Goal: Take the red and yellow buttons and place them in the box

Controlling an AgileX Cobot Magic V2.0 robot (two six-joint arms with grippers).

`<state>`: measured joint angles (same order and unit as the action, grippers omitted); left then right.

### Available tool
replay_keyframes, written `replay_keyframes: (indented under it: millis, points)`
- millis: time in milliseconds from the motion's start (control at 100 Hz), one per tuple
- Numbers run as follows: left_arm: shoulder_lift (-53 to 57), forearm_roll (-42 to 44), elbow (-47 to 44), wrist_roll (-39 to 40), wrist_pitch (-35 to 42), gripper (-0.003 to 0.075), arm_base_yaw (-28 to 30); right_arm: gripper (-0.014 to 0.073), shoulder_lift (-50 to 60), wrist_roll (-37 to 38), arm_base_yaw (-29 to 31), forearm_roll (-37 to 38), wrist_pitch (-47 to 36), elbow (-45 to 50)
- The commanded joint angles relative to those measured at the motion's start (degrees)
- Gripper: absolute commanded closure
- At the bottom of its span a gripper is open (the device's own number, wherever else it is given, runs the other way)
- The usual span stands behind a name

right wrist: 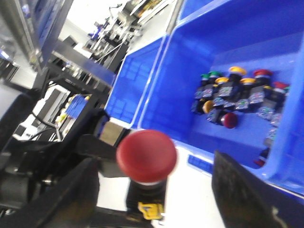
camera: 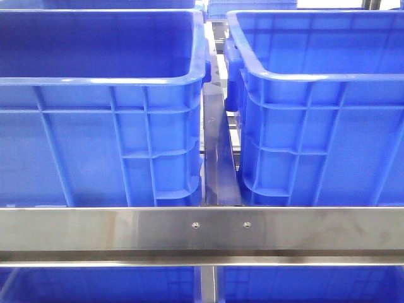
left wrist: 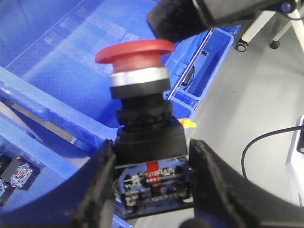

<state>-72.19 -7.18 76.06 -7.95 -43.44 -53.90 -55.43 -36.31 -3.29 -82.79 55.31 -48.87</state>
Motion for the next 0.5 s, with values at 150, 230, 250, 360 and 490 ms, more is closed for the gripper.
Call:
replay_keyframes:
  millis: [150,230,250,360,490]
  points:
    - [1.39,-0.64,1.58,-0.07,4.29,0.0739,-0.43,0.0069,-1.97,-1.2,-4.53,-4.33,-1.54,-3.45]
    - [1.39,-0.64,1.58,-0.07,4.32,0.0739,-0.43,0.0069,-3.21,-1.45,-6.26,-4.39,-2.13,-3.45]
    - [1.39,-0.64,1.58,-0.07,4.32,0.0739,-0.43,0.0069,-3.56,-1.7,-6.67,-4.55,-2.19,-3.45]
    - [1.39,-0.64,1.58,-0.07,4.32,0.0739,-0.43,0.0069,-5.08,-2.96,-8.42,-5.93,-2.42,-3.62]
    - [1.39,-0.64,1.58,-0.07,4.32,0.0739,-0.43,0.0072,-6.54,-3.19,-9.12,-6.37,-2.41,-4.59]
